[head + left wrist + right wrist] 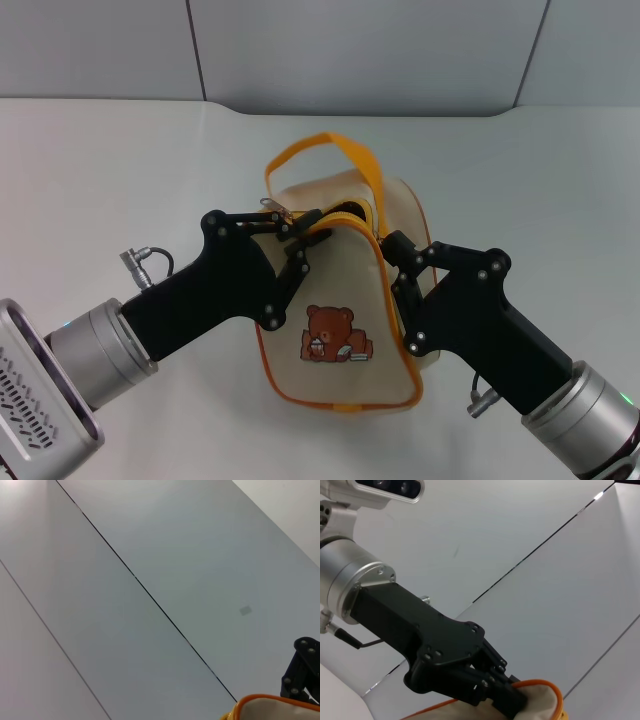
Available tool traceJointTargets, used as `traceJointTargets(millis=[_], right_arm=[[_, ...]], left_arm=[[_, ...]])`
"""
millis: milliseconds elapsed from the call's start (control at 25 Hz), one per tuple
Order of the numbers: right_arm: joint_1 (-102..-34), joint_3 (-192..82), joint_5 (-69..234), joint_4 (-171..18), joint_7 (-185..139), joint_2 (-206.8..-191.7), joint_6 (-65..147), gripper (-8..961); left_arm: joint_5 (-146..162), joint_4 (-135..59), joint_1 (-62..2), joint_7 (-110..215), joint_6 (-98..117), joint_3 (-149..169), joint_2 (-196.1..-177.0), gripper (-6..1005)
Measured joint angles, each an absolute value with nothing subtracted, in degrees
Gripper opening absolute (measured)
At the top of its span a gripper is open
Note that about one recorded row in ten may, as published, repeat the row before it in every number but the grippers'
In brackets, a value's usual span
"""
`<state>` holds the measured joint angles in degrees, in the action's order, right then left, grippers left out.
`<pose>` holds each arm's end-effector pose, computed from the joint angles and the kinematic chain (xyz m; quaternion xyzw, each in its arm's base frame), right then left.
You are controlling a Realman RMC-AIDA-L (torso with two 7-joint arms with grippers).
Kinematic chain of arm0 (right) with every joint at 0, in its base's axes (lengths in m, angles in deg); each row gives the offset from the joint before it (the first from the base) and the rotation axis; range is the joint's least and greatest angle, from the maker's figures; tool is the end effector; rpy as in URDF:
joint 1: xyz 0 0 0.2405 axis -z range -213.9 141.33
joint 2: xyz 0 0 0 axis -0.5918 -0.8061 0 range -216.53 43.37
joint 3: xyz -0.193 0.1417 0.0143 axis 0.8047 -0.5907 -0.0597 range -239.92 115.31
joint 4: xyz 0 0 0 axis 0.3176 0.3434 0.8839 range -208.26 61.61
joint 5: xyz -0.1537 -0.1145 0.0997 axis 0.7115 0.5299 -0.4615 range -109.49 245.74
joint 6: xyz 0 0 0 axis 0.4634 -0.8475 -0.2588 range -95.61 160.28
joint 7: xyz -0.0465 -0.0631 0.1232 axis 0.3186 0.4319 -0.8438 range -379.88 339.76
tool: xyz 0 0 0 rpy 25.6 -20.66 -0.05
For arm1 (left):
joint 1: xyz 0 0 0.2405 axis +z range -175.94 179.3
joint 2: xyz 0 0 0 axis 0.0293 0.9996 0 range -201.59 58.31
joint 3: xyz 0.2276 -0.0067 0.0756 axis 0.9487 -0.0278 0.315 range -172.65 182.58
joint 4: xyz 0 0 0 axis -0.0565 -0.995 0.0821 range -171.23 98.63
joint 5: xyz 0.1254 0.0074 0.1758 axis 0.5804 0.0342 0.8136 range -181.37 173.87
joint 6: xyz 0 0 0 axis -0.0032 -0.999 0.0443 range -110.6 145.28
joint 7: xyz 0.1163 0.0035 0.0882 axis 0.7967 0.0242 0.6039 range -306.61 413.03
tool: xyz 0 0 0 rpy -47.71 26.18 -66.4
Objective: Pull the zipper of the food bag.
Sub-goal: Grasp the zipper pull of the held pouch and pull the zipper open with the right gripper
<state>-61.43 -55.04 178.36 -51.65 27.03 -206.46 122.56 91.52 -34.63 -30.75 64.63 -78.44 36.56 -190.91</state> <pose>0.2155 0.2336 -0.0933 -0.7678 -0.2587 0.2654 0.5226 -0.2259 0.2776 -0.0554 -0.8275 0.2219 -0.3514 0.3776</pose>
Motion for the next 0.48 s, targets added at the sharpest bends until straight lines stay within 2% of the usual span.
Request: traceJointTargets(millis=[320, 440, 480], right_arm=[[-58.1, -55.1, 178.4, -51.7, 27.1, -206.46, 122.5, 8], [-53.7, -54.7, 178.4, -51.8, 27.2, -206.46, 122.8, 0], [-49.8, -54.0, 178.4, -52.1, 27.2, -206.46, 122.9, 0]], left_arm=[[91.5, -34.6, -30.8, 64.6, -78.5, 36.5, -190.91, 71], [91.5, -34.6, -30.9, 64.6, -78.5, 36.1, -190.91, 71], [91.5, -34.6, -30.9, 64.6, -78.5, 36.0, -190.91, 71]])
